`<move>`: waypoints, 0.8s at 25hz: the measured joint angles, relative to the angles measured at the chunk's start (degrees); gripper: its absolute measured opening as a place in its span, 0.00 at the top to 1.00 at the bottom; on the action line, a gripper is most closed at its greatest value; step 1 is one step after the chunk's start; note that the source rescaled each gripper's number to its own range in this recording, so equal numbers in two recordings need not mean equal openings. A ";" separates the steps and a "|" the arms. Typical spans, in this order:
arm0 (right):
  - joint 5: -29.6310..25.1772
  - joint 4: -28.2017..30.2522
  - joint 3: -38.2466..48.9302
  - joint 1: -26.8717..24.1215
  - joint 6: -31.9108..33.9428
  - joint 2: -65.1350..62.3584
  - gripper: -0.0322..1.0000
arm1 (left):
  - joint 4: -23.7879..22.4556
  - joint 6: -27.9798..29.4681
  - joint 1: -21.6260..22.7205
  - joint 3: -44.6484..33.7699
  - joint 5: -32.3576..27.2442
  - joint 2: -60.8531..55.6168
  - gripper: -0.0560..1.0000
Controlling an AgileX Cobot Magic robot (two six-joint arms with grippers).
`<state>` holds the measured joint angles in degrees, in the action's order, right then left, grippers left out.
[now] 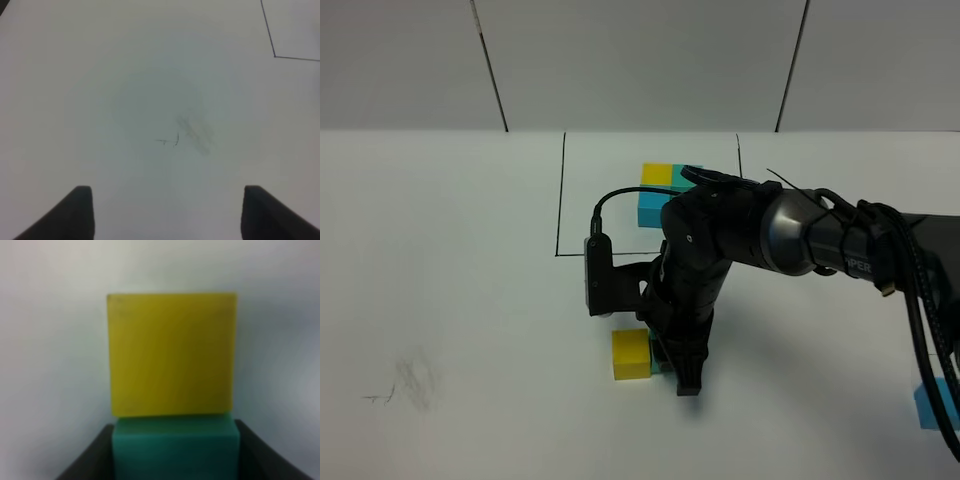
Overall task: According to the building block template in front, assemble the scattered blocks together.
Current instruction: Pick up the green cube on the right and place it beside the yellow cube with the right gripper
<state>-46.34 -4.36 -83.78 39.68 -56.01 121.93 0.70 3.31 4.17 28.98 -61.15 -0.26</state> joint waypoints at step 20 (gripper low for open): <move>-5.05 0.09 -2.97 0.00 4.68 2.44 0.70 | 0.00 -0.02 0.00 0.00 0.00 0.00 0.59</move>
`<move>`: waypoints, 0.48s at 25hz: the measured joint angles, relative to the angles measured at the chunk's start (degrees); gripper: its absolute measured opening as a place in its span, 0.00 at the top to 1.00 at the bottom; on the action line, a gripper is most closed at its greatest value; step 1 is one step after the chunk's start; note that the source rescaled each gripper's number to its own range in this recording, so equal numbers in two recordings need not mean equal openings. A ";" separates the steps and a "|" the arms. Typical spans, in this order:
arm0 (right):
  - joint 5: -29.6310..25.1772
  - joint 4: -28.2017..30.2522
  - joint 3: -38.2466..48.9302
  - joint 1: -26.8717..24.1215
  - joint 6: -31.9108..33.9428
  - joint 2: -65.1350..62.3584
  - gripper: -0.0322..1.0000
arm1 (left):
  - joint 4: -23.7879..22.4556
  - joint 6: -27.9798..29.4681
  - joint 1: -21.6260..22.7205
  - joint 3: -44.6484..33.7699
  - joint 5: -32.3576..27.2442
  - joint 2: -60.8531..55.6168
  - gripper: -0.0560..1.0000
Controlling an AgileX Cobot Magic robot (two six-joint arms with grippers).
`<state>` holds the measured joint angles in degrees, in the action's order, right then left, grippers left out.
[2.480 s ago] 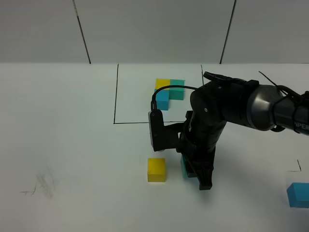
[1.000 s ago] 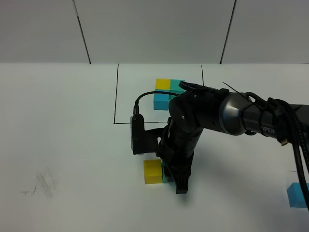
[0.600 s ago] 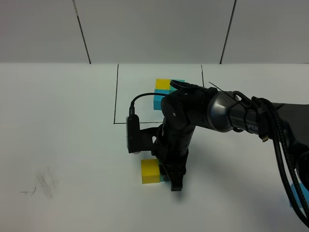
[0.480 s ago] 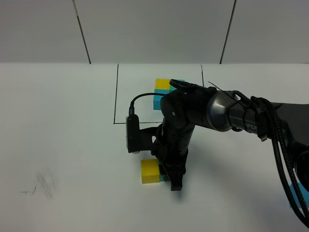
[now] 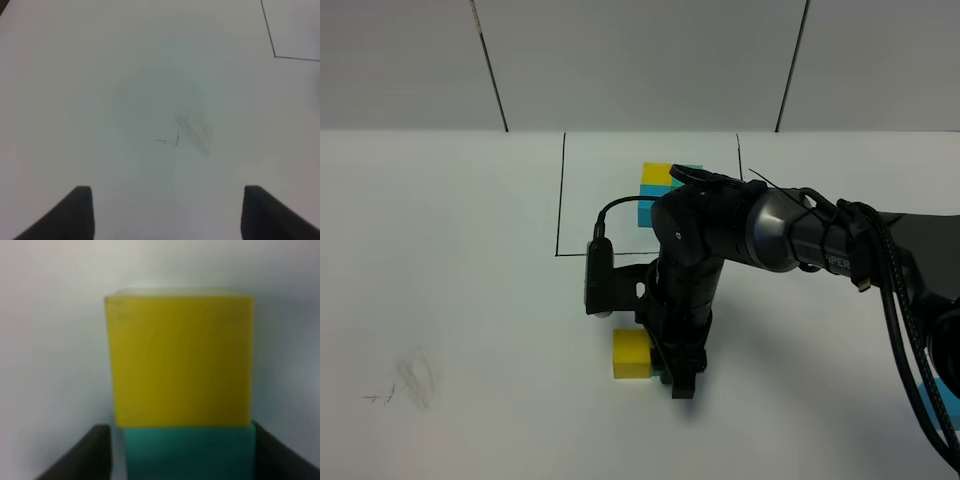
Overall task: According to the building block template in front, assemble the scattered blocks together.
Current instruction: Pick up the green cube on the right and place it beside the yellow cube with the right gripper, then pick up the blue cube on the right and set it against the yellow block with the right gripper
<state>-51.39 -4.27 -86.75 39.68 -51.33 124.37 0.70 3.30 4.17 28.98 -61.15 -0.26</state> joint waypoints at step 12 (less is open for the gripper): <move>-3.85 17.49 4.71 -5.88 41.71 -18.39 0.00 | 0.00 0.00 0.00 0.00 0.00 0.00 0.59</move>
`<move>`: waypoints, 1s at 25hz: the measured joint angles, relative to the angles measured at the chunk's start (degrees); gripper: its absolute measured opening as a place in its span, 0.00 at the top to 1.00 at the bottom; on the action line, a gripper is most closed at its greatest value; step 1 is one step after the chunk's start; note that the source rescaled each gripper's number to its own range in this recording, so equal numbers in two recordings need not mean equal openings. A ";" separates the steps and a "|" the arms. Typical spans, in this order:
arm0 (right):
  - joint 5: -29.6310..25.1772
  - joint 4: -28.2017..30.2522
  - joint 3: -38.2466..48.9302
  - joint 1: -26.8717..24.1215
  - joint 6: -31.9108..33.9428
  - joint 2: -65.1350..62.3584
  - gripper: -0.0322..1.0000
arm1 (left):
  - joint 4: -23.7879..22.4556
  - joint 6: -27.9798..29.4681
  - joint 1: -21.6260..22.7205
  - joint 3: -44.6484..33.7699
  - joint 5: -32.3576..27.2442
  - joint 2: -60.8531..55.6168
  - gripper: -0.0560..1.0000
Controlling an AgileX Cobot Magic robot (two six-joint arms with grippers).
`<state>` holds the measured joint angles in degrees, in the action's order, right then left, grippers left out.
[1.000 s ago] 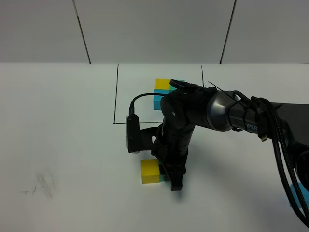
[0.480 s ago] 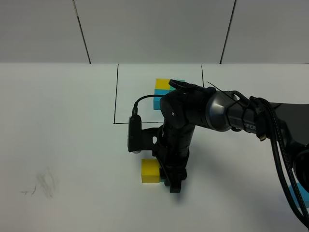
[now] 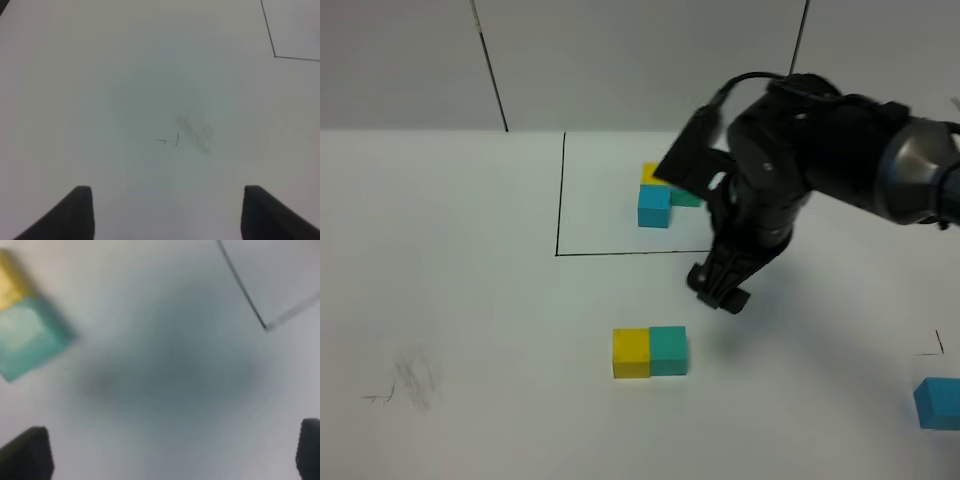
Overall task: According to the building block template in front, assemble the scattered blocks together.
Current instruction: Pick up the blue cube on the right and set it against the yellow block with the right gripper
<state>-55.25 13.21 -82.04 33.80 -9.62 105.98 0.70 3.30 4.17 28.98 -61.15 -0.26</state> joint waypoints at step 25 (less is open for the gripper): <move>20.63 -0.38 42.28 -27.23 26.54 -22.85 0.00 | 0.00 0.00 0.00 0.00 0.00 0.00 0.59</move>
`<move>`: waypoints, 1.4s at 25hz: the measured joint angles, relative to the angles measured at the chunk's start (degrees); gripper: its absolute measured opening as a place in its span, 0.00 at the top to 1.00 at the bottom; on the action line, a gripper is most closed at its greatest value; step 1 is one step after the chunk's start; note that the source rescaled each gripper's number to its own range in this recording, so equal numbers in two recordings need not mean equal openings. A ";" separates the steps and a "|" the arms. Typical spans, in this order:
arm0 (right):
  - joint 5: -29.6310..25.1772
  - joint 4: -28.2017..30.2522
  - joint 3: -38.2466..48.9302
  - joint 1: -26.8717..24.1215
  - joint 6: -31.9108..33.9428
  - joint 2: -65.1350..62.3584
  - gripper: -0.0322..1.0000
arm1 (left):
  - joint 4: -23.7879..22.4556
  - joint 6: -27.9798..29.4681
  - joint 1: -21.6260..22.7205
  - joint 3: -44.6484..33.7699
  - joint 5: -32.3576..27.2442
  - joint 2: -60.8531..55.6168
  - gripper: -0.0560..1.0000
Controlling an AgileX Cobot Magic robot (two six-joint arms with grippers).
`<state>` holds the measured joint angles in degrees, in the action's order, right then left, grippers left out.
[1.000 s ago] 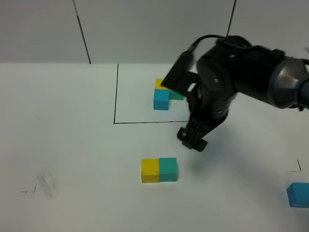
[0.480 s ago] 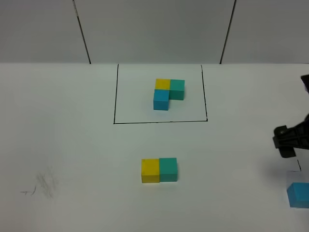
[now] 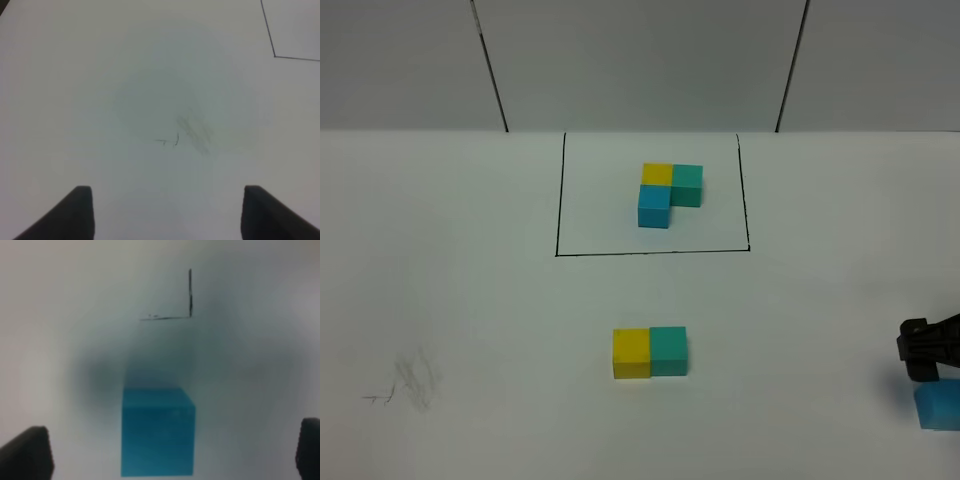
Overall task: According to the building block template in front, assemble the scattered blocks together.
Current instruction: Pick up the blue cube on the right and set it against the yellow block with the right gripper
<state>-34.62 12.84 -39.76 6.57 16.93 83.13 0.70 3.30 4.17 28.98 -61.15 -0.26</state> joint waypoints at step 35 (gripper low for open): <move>8.11 -5.85 3.66 -1.12 -4.76 9.78 0.95 | 0.00 0.07 0.00 0.00 0.00 0.00 0.59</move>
<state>-26.51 6.99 -36.10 5.45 12.17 92.91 0.70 3.36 4.17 28.98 -61.15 -0.26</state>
